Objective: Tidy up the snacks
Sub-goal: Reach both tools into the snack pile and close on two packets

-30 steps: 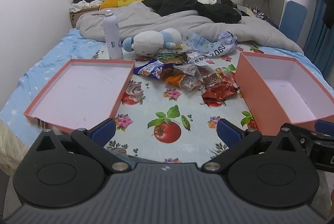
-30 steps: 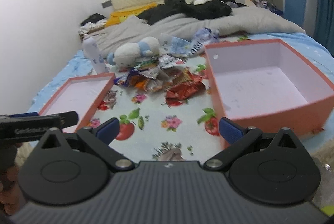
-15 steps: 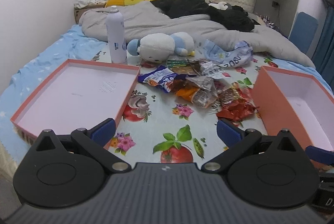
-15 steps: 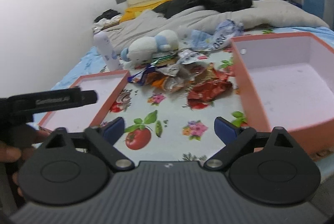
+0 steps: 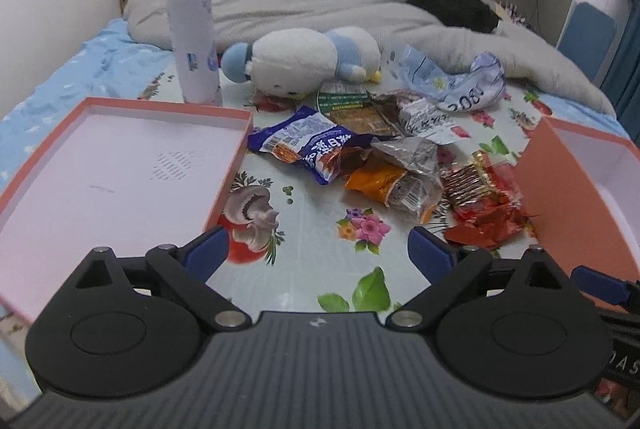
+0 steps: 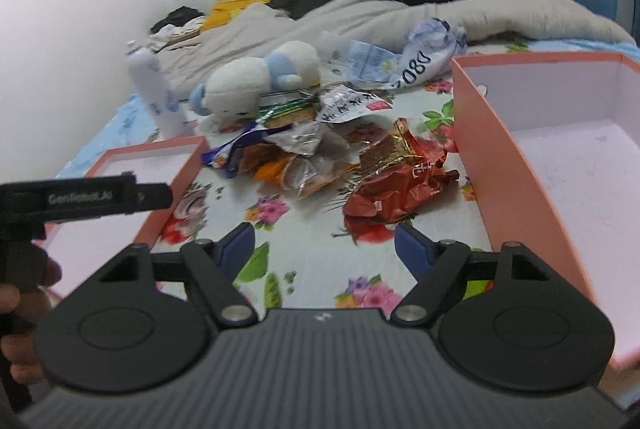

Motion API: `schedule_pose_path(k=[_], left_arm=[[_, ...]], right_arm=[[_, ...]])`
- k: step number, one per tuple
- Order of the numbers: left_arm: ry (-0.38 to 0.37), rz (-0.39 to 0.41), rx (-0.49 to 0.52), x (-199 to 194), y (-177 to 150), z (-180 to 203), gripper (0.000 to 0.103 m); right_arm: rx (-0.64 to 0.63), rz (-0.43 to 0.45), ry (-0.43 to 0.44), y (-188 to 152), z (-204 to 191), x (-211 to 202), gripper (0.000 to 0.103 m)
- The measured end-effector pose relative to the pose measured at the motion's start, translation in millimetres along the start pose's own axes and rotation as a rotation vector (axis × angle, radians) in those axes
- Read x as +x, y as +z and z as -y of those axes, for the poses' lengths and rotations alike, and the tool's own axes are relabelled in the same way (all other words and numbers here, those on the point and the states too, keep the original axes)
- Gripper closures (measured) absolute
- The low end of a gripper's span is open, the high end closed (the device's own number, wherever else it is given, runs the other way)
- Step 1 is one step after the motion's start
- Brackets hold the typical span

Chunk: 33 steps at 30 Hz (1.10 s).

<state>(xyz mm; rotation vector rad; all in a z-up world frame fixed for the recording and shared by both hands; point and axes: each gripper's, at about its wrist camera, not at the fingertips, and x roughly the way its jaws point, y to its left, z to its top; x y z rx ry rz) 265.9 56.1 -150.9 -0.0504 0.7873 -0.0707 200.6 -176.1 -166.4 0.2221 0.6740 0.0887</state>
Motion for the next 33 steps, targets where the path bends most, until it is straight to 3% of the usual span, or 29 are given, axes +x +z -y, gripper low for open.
schedule_pose_path(k=[6, 13, 21, 26, 30, 33], left_arm=[[0.003, -0.044, 0.025, 55, 16, -3, 0.012], [-0.018, -0.074, -0.048, 113, 31, -10, 0.016], [-0.025, -0.057, -0.148, 155, 43, -15, 0.023], [-0.023, -0.034, -0.227, 170, 42, -24, 0.032], [-0.062, -0.045, -0.264, 178, 39, -28, 0.042], [-0.085, -0.051, -0.284, 183, 36, -30, 0.058]], right_arm=[[0.06, -0.044, -0.065, 7, 15, 50, 0.023], [0.108, -0.057, -0.154, 13, 31, 96, 0.023], [0.204, -0.028, -0.233, 21, 41, 119, 0.019], [0.217, -0.051, -0.255, 21, 43, 135, 0.019], [0.196, -0.052, -0.266, 22, 42, 142, 0.018], [0.176, -0.049, -0.26, 23, 41, 142, 0.022]])
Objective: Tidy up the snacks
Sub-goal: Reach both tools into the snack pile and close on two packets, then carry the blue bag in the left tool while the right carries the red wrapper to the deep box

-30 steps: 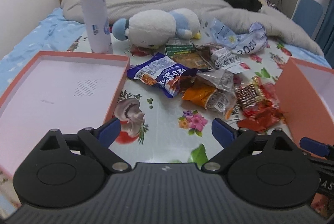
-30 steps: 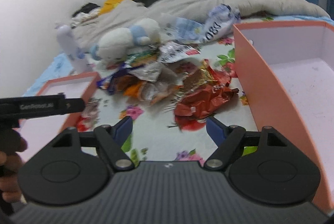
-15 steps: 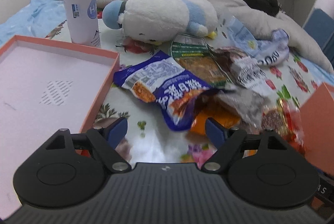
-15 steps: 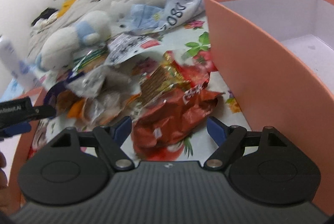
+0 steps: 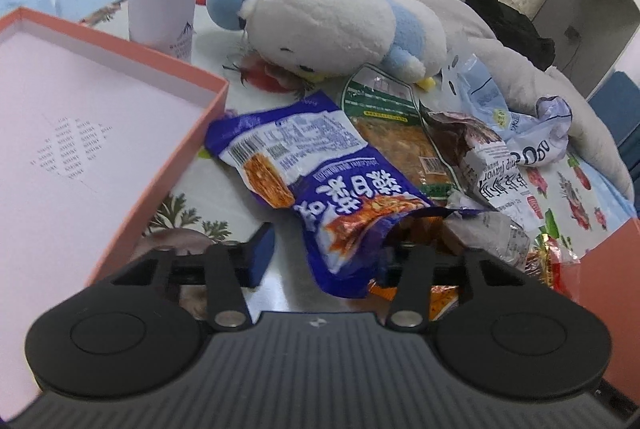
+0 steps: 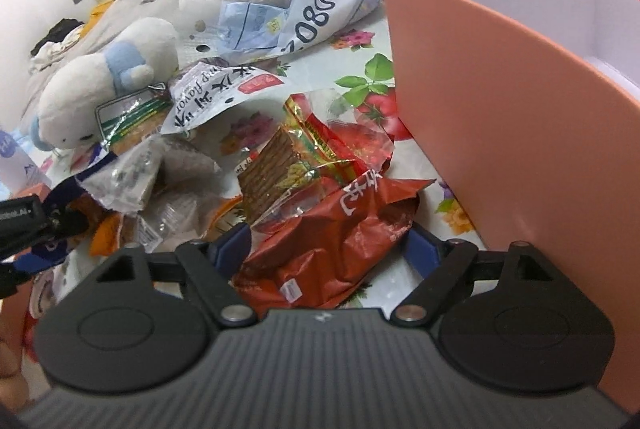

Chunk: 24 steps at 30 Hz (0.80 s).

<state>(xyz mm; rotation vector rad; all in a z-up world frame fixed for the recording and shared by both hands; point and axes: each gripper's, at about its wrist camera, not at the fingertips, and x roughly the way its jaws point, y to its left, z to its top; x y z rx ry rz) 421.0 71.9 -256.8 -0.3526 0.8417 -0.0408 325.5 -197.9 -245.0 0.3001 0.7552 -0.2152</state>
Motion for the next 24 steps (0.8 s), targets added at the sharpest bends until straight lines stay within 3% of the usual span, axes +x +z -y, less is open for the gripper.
schedule_pose_path(k=[1, 8, 12, 14, 24], left_arm=[[-0.014, 0.004, -0.008, 0, 0, -1, 0.07], [-0.056, 0.041, -0.002, -9, -5, 0, 0.082], [-0.071, 0.031, 0.001, -23, -12, 2, 0.085], [-0.077, 0.035, 0.001, -34, -17, 2, 0.086], [-0.09, 0.03, 0.016, -103, -53, 6, 0.087]], right_arm=[[-0.002, -0.001, 0.005, 0, 0, -1, 0.024], [-0.022, -0.027, 0.046, -1, 0, -10, 0.041], [-0.043, -0.035, 0.065, -5, -1, -22, 0.047], [-0.049, -0.04, 0.075, -7, -1, -29, 0.058], [-0.091, -0.036, 0.13, -23, 3, -80, 0.06]])
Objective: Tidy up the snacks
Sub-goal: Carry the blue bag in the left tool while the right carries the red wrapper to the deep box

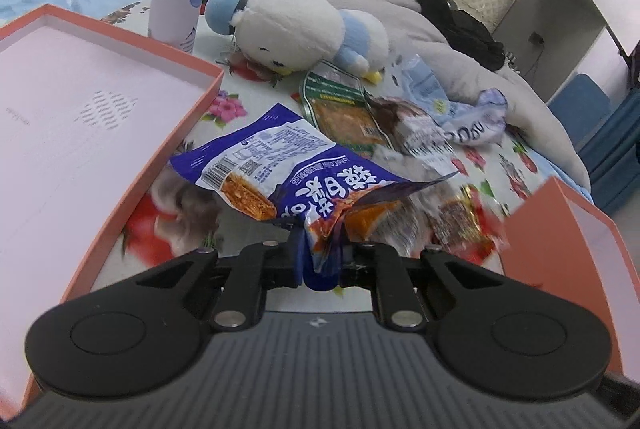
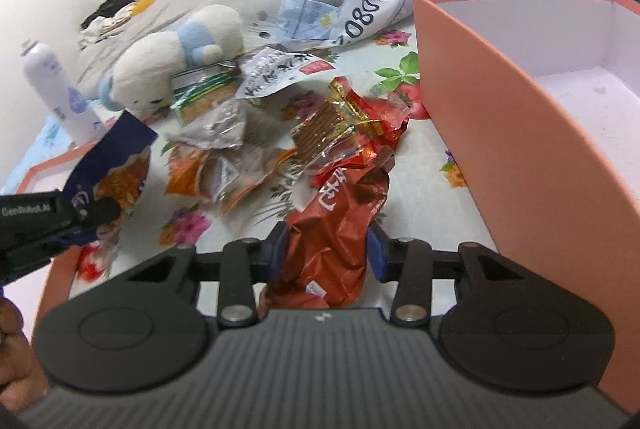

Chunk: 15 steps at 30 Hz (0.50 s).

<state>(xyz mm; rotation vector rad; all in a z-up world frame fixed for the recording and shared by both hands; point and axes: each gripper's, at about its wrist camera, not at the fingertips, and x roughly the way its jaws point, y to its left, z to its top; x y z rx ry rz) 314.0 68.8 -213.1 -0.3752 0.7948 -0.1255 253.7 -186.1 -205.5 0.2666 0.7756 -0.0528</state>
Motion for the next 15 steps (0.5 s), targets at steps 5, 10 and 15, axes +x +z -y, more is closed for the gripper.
schedule_pose_path(k=[5, 10, 15], left_arm=[[0.005, -0.011, 0.011, -37, -23, 3, 0.087], [-0.001, -0.033, 0.02, -72, -44, 4, 0.087], [-0.004, -0.038, 0.021, -105, -67, 10, 0.087]], right_arm=[[-0.013, -0.006, 0.029, -10, 3, -29, 0.06], [-0.043, -0.011, 0.057, -22, 5, -62, 0.06], [-0.079, -0.011, 0.088, -32, 6, -92, 0.06]])
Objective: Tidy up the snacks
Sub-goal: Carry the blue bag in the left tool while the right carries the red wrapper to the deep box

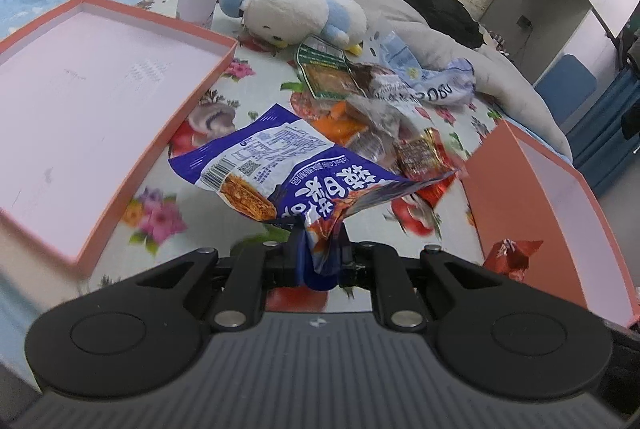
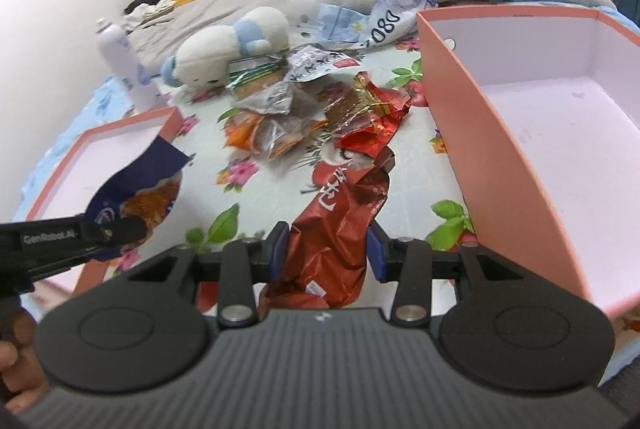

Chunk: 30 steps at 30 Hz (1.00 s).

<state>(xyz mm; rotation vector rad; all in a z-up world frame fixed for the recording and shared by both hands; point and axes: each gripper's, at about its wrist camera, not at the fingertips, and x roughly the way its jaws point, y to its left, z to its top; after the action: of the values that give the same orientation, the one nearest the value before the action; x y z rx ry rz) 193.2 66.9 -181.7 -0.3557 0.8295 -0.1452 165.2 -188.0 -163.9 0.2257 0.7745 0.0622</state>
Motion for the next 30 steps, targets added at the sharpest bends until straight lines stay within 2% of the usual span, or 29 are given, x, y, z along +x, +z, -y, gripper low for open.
schedule_pose_path(k=[6, 12, 24, 26, 30], left_arm=[[-0.014, 0.005, 0.008, -29, -20, 13, 0.087], [-0.032, 0.015, 0.034, -47, -23, 29, 0.088], [-0.129, 0.103, 0.128, -96, 22, 101, 0.088], [-0.142, 0.114, 0.143, -102, 28, 113, 0.088], [-0.187, 0.12, 0.163, -110, 35, 136, 0.088]], right_arm=[[-0.023, 0.006, 0.029, -7, -1, -27, 0.06], [-0.023, 0.037, 0.044, -3, 2, -50, 0.06], [0.006, 0.163, 0.037, 39, 19, -107, 0.06], [0.02, 0.172, 0.056, 46, 23, -115, 0.06], [0.009, 0.219, 0.039, 56, 30, -135, 0.06]])
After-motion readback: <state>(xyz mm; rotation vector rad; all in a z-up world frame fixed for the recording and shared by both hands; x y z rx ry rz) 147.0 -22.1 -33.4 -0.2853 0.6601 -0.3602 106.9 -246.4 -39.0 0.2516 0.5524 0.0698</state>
